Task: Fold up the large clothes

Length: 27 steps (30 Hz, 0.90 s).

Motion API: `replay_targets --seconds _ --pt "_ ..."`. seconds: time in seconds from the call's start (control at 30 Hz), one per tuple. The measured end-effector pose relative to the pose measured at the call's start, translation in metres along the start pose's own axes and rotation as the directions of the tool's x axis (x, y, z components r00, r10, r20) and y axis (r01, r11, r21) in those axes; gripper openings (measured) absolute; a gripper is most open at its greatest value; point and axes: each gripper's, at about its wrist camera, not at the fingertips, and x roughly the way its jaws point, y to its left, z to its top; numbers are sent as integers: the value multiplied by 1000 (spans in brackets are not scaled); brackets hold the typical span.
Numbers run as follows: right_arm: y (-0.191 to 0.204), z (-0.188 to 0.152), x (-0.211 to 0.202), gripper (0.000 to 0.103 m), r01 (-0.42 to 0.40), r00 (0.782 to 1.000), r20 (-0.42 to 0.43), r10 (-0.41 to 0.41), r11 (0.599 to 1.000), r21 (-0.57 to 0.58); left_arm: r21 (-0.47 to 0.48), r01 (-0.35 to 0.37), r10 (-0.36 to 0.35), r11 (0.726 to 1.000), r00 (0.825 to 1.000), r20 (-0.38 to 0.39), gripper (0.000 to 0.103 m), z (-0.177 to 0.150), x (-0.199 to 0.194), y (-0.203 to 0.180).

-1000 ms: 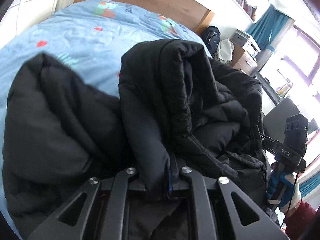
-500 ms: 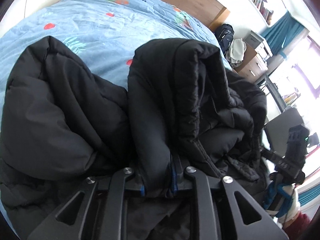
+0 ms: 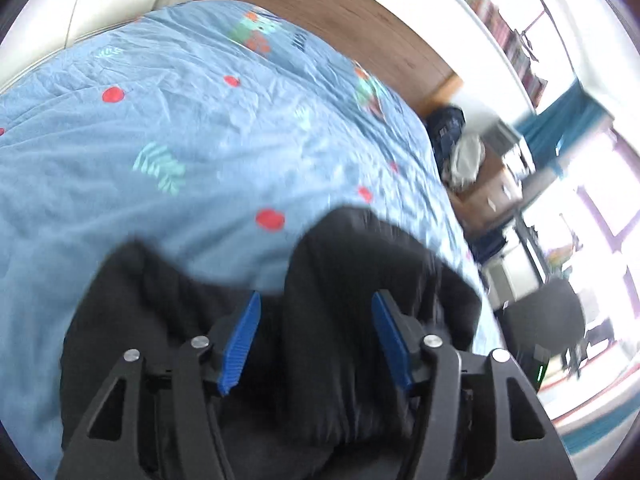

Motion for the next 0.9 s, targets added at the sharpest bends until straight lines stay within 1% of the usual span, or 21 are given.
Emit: replay_targets --seconds 0.07,0.1,0.17,0.23,0.3,0.33,0.37,0.4,0.43,0.47,0.5,0.57,0.6,0.67,0.7,0.73,0.77,0.8,0.83,0.87,0.9 --pt "-1 -2 -1 23 1 1000 5 -1 1000 -11 -63 28 -28 998 1000 1 61 19 16 5" --pt "0 -4 -1 23 3 1000 7 -2 1000 -15 -134 43 -45 990 999 -14 62 31 30 12" --pt "0 -7 -2 23 7 1000 12 -6 1000 -22 -230 68 -88 971 993 -75 63 45 60 17" --pt "3 -10 -4 23 18 1000 15 -18 999 -34 -273 90 -131 958 982 -135 63 51 86 17" --pt "6 -12 -6 24 33 999 17 -32 998 -47 -302 79 -148 950 966 -212 63 49 109 11" --pt "8 -11 -6 25 40 999 16 -39 998 -49 -300 83 -157 950 961 -230 62 45 113 7" --pt "8 -12 -8 28 44 999 15 -44 998 -51 -282 99 -167 954 959 -230 56 39 113 0" --pt "9 -12 -10 29 49 999 13 -48 997 -52 -255 109 -167 961 961 -222 46 31 111 -8" --pt "10 -12 -14 33 56 998 10 -55 997 -53 -218 124 -173 968 959 -222 23 24 107 -16" --pt "11 -12 -20 39 64 998 10 -63 997 -49 -194 143 -185 971 957 -224 16 20 103 -23" --pt "10 -12 -26 41 68 998 10 -67 997 -44 -167 159 -194 973 957 -217 15 16 95 -31" --pt "9 -14 -45 53 97 995 18 -97 994 -41 -67 207 -217 976 957 -192 13 7 69 -54" --pt "8 -15 -53 55 112 994 23 -111 993 -41 -28 228 -229 973 955 -187 13 3 58 -62" --pt "4 -18 -78 55 133 991 35 -132 991 -28 99 272 -249 957 948 -198 13 -12 29 -88" --pt "3 -19 -89 55 145 989 39 -144 989 -20 181 290 -250 940 944 -214 13 -23 12 -104" --pt "2 -20 -100 56 157 987 44 -157 987 -14 233 296 -244 926 943 -228 13 -31 0 -114" --pt "1 -21 -114 56 171 984 50 -170 985 -5 288 296 -230 911 943 -242 13 -41 -11 -124" --pt "1 -22 -129 56 183 982 56 -182 983 2 364 284 -196 887 945 -261 13 -56 -24 -135" --pt "1 -21 -137 57 191 980 60 -191 982 5 409 275 -169 870 947 -275 14 -67 -32 -142" --pt "3 -21 -152 57 204 977 69 -204 979 7 452 273 -143 849 943 -301 15 -83 -42 -146" --pt "5 -21 -161 57 211 974 75 -211 977 8 468 278 -127 839 936 -328 16 -97 -48 -147"
